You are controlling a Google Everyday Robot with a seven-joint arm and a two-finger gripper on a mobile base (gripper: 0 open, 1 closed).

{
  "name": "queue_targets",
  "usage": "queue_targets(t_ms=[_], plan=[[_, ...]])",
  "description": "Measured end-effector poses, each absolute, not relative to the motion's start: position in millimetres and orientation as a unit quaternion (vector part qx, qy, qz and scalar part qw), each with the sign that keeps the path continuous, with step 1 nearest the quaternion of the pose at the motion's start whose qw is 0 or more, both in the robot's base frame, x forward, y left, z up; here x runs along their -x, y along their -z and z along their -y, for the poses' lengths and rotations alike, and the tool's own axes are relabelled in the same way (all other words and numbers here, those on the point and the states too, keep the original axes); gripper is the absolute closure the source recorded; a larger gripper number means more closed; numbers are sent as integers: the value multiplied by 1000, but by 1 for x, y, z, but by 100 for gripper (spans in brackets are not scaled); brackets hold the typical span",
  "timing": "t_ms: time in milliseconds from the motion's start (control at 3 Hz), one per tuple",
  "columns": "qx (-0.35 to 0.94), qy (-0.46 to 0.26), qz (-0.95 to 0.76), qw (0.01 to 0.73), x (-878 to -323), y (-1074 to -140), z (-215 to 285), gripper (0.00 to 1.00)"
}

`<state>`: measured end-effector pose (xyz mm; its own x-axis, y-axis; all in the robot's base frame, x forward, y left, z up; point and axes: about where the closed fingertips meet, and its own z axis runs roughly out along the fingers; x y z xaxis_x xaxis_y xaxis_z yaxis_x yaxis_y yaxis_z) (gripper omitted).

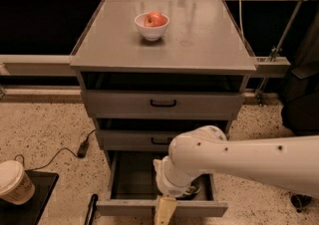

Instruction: Pick green jalapeno chip bag from bottom drawer and place on counter

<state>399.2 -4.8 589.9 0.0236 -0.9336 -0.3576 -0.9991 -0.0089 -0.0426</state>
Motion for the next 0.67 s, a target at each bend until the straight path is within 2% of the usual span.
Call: queue_targets(t_ms=[333, 667], plan=[[681, -80, -713, 148, -435, -541, 12, 0], [664, -70, -728, 157, -447, -541, 12, 0]])
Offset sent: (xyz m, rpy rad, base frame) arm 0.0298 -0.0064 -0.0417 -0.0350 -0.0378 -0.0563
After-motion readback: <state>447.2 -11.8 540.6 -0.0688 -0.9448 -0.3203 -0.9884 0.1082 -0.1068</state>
